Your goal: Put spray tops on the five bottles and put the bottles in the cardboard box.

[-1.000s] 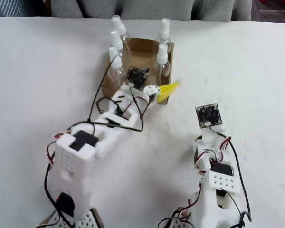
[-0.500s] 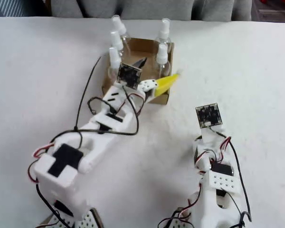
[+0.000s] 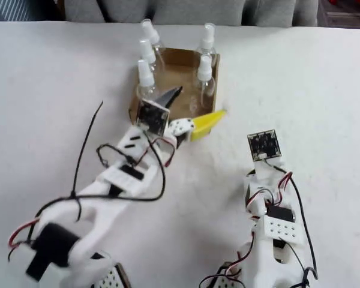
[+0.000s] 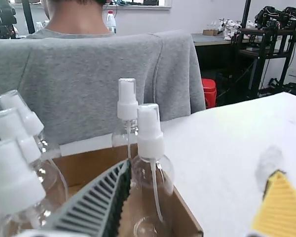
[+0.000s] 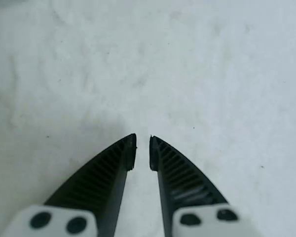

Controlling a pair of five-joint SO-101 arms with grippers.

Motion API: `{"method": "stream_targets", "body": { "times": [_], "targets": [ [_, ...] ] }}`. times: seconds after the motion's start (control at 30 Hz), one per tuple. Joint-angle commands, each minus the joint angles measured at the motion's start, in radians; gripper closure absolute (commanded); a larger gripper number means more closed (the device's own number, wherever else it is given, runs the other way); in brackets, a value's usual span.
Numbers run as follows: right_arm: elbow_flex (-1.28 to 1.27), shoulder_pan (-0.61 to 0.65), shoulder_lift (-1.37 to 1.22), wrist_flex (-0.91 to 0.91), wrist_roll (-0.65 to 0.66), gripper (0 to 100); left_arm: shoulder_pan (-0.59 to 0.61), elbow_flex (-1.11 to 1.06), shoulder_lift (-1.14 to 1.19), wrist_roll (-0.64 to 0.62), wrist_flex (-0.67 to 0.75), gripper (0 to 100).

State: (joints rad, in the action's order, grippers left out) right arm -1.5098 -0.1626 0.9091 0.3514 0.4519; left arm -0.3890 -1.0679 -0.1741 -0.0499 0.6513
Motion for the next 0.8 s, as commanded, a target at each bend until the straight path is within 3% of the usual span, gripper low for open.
{"method": "stream_targets", "body": {
  "times": [0.0, 0.27, 0.53, 0.77],
  "targets": [
    [0.011, 0.01, 0.008, -0.019, 0.009, 96.7, -0.027, -0.078, -0.186, 0.003, -0.124, 60],
    [0.011, 0.01, 0.008, -0.019, 0.009, 96.7, -0.044, -0.278, -0.585, 0.002, -0.405, 60],
    [0.011, 0.008, 0.008, -0.018, 0.009, 96.7, -0.036, -0.318, -1.009, 0.002, -0.939, 60],
    [0.011, 0.005, 0.008, -0.013, 0.009, 96.7, 0.104, -0.318, -1.351, 0.002, -1.341, 60]
  ]
}}
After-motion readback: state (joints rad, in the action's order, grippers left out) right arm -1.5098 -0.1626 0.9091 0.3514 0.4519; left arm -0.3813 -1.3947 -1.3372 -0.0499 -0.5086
